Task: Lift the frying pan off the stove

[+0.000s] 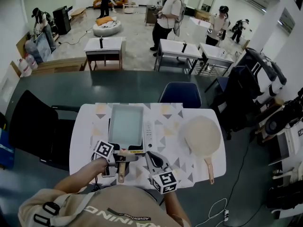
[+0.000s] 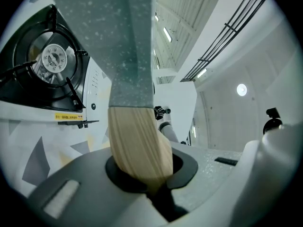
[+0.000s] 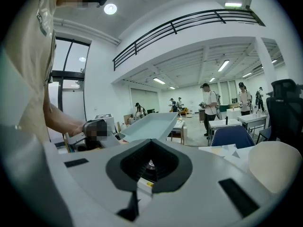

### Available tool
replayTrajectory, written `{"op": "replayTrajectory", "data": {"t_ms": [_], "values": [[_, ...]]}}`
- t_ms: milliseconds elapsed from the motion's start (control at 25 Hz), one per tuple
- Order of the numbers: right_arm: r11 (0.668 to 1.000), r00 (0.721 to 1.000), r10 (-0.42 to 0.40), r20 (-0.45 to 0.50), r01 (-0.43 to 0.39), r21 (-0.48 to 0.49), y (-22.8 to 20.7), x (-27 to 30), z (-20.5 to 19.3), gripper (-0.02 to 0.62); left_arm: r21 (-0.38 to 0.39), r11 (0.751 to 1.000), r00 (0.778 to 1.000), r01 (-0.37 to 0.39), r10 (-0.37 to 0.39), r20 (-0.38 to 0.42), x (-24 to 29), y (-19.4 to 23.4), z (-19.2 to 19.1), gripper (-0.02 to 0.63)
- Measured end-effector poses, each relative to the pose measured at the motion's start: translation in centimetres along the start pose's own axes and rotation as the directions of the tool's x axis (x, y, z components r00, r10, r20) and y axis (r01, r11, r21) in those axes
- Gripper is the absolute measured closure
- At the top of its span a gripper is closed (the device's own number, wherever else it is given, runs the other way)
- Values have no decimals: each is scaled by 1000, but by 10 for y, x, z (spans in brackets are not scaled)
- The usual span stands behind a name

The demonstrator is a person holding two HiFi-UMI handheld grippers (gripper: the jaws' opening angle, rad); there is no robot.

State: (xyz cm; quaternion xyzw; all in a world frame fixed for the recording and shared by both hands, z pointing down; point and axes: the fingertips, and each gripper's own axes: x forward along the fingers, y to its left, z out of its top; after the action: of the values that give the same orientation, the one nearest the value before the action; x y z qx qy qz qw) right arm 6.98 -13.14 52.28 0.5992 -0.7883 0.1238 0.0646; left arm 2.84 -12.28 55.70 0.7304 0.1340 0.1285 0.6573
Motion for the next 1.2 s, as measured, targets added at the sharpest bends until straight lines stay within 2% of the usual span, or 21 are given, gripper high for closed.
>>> {"op": "replayTrajectory", "data": {"t_ms": [440,760,960,1120,1200], "values": [[999,999,23,24,-23,-27,0,7,19,598,61,998,1000,-15,14,23,-7,-19,14,583],[1000,999,10,43,-9,-20,2,10,16,598,113,994,1000,-13,10,30,-12,-20,20,583],[1000,999,2,33,-2,-5,2,10,11,598,104,994,999,-18,14,40,-12,-17,23,583],[1000,1000,-13,26,13,13,-2,9,4,598,165,986,1000,8,-11,15,-10,-11,24,581],[1000,1000,-16,18,16,18,-3,8,0,598,162,987,1000,14,-16,13,-10,-8,22,581]]}}
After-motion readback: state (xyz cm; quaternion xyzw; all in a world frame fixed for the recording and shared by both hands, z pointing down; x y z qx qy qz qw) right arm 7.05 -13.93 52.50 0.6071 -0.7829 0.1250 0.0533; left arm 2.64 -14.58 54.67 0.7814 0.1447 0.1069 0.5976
